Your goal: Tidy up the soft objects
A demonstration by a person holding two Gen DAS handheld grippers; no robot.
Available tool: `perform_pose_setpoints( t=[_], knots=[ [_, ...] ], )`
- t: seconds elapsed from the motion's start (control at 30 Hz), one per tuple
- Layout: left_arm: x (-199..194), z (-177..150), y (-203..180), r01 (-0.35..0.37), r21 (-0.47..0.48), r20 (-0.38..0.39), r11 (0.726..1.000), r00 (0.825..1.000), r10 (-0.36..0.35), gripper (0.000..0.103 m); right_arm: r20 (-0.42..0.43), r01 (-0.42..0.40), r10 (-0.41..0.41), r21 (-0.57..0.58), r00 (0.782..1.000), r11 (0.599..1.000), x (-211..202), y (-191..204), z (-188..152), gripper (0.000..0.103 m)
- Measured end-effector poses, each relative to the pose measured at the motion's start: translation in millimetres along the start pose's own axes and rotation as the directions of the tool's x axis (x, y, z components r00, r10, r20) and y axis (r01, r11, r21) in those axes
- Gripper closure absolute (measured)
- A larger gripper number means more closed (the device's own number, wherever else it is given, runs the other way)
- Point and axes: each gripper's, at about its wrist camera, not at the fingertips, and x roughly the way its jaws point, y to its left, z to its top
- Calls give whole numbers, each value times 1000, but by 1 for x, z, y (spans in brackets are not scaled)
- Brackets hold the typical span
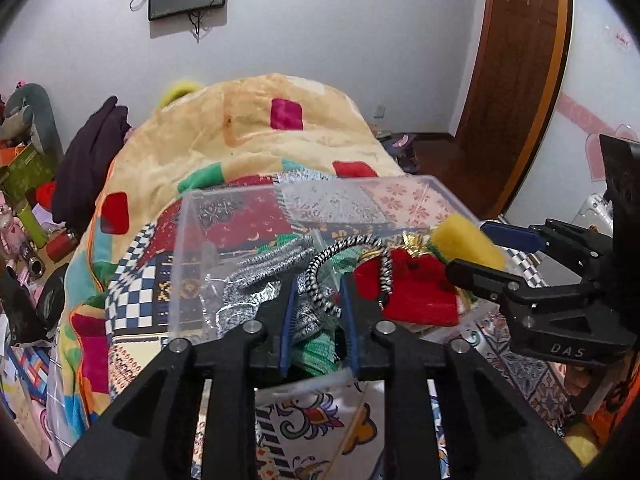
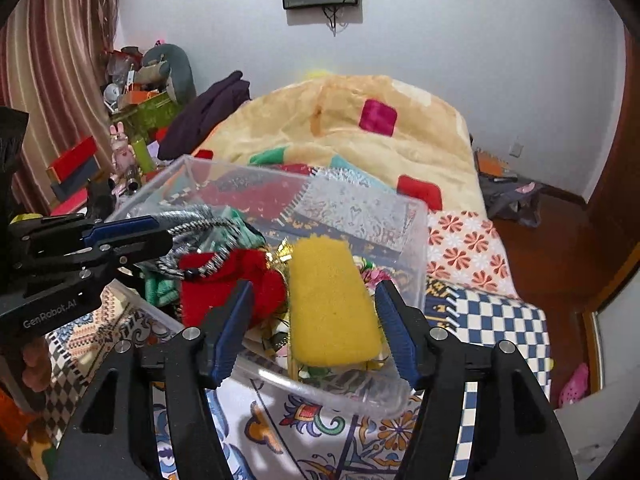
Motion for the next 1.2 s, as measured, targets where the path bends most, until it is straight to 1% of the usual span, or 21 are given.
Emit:
perform_pose_setpoints(
  t=[0.1,0.17,0.27,0.4,0.47,0.53,0.57,0.6,0.67,0.73,0.77,0.83,0.87,0.93,1.0,1.07,1.13,1.2],
  knots=[
    [-23,2,-3,0,5,50,1000,999,0,76,44,8,-8,-3,999,1000,-19,2,5,42],
    [-40,3,-5,3,8,85,1000,996,-4,76,86,14,-13,-8,996,1000,-38,5,9,42],
    [-74,5,-9,7,9,164,1000,986,-8,75,139,8,-7,-10,990,1000,-60,9,12,42],
    [-109,5,-13,15,2,237,1000,971,-15,75,221,-10,12,-12,975,1000,-98,18,12,42],
    [-123,3,-14,16,0,267,1000,963,-15,70,249,-16,18,-13,968,1000,-112,21,12,42],
    [-137,0,-16,18,-4,301,1000,954,-16,58,282,-25,28,-14,959,1000,-129,26,10,41],
    [-146,-3,-17,18,-5,320,1000,947,-16,56,291,-29,32,-16,956,999,-133,28,9,38],
    [-150,-4,-17,17,-4,330,1000,944,-14,52,308,-33,37,-16,951,999,-141,30,8,32],
    [-159,-9,-19,13,-6,350,1000,937,-10,46,330,-36,40,-19,943,999,-149,33,5,26],
    [-164,-13,-19,13,-6,362,1000,932,-10,39,353,-35,42,-25,935,999,-158,38,2,23],
    [-167,-17,-21,10,-5,370,1000,929,-8,37,361,-35,43,-27,932,999,-160,40,1,18],
    [-170,-21,-21,6,-6,379,1000,926,-3,28,379,-33,41,-27,925,999,-163,42,-2,14],
    [-171,-23,-21,5,-9,383,1000,924,-1,26,383,-31,39,-27,923,999,-163,43,-3,12],
    [-173,-28,-21,7,-14,394,1000,919,-1,17,391,-26,36,-29,920,999,-162,45,-6,9],
    [-175,-32,-23,4,-14,401,1000,916,2,11,398,-22,33,-31,917,999,-160,48,-8,4],
    [-176,-34,-25,-5,-9,407,1000,913,8,8,406,-15,25,-28,913,999,-161,48,-12,1],
    [-175,-35,-27,-13,-5,411,1000,912,14,4,415,-13,21,-23,910,1000,-161,48,-15,0],
    [-175,-37,-28,-17,-3,412,1000,911,17,3,418,-13,19,-18,908,1000,-163,47,-18,0]
  ],
)
